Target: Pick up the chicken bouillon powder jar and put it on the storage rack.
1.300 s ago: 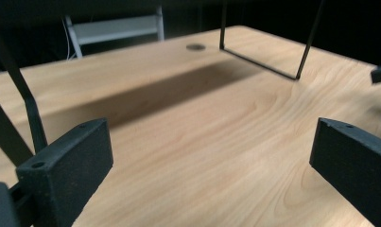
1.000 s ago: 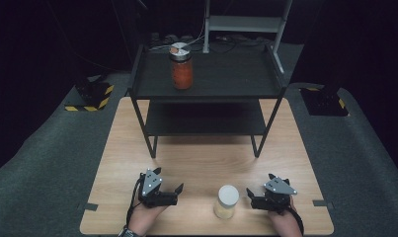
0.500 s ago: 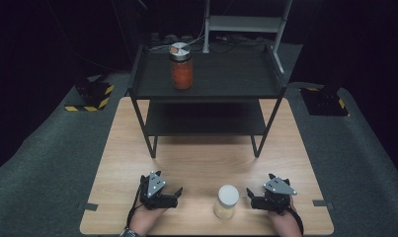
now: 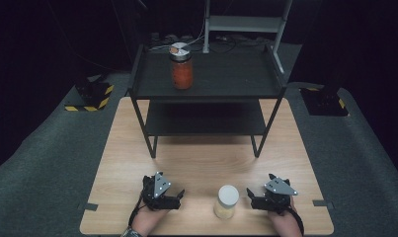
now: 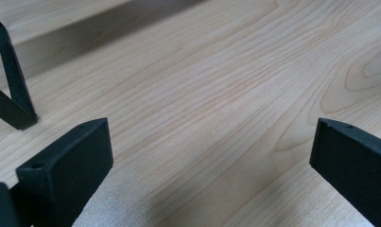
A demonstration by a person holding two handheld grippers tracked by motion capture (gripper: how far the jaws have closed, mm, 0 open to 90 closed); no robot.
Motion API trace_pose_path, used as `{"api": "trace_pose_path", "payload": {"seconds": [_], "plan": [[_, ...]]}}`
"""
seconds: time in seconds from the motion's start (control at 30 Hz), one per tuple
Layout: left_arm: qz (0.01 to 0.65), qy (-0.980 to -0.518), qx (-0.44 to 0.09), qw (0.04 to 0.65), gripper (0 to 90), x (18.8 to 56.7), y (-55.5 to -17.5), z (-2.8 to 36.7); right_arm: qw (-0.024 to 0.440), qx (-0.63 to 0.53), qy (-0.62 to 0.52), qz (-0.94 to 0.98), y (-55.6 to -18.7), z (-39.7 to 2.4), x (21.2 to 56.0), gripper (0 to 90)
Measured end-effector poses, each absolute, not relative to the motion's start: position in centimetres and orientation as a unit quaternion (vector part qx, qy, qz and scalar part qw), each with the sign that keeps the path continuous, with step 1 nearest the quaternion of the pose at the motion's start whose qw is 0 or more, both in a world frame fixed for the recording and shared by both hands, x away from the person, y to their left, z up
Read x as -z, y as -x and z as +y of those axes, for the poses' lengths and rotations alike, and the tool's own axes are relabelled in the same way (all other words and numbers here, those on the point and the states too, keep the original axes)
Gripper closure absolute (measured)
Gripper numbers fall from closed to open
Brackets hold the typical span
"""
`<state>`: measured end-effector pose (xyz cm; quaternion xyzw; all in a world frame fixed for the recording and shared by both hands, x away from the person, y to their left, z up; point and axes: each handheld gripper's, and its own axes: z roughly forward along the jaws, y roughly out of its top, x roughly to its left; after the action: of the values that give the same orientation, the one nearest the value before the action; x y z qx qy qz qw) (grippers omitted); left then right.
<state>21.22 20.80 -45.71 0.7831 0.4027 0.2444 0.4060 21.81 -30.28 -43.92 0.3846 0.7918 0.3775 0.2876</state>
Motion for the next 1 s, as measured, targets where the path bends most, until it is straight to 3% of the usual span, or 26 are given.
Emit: {"api": "trace_pose_path", "payload": {"seconds": [1.0], "plan": [[0.387,-0.802,-0.238,0.388,0.9,45.31,-21.55,20.18,0.285,-0.407,-0.384,0.778,-21.31,-31.24,43.78,0.4]]}}
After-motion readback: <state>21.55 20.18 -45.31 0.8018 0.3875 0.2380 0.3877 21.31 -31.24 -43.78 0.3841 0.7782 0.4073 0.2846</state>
